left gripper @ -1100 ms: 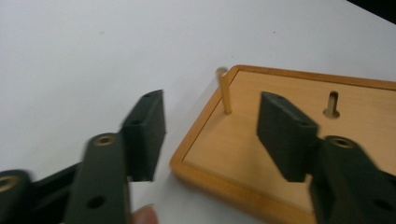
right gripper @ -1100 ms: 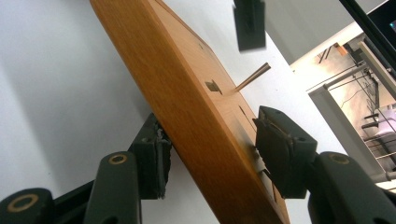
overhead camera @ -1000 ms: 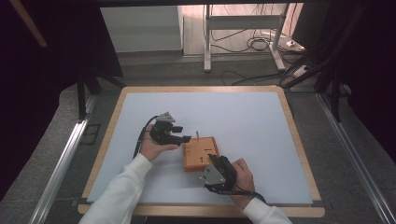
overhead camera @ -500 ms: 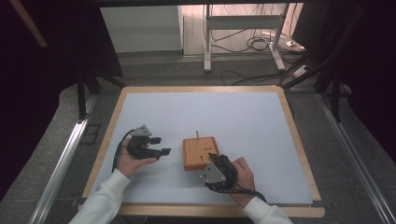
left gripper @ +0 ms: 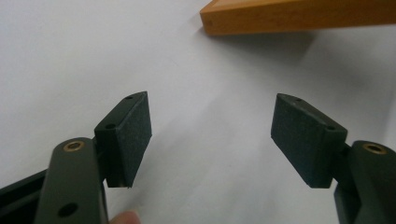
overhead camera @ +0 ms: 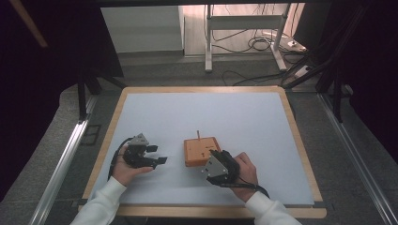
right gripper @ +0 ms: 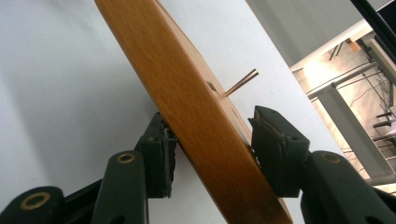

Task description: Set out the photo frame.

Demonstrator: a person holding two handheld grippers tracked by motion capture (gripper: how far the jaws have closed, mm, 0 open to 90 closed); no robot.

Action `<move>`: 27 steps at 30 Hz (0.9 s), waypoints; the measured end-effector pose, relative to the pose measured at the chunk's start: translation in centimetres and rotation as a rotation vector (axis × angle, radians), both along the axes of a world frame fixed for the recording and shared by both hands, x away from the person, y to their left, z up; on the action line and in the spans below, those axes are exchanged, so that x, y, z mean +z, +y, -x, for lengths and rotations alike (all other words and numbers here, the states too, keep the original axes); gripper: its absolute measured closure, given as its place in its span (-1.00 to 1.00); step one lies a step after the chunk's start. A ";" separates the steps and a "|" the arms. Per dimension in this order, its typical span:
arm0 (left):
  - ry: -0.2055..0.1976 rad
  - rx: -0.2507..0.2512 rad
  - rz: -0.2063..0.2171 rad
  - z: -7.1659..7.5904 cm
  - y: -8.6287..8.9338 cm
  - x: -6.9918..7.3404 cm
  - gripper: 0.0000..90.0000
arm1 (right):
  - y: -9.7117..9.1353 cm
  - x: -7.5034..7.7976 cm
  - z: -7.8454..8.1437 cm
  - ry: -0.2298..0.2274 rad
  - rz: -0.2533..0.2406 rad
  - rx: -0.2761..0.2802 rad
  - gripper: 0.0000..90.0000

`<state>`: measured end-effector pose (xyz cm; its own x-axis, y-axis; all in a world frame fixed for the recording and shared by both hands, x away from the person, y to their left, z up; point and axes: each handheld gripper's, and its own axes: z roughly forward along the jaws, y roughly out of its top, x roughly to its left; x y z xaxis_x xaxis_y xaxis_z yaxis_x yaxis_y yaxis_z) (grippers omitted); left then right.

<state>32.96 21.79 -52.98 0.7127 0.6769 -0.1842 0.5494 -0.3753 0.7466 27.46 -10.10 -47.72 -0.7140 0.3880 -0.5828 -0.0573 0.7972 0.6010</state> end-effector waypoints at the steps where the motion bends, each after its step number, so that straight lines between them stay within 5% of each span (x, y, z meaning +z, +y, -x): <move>1: 0.001 0.001 -0.002 0.0 0.1 0.0 -0.36 | 0.0 0.2 -0.1 0.006 0.004 0.003 0.14; 27: -0.017 -0.005 -0.055 0.3 -0.3 -0.4 -0.37 | 0.8 4.4 -4.8 0.157 0.033 0.068 0.35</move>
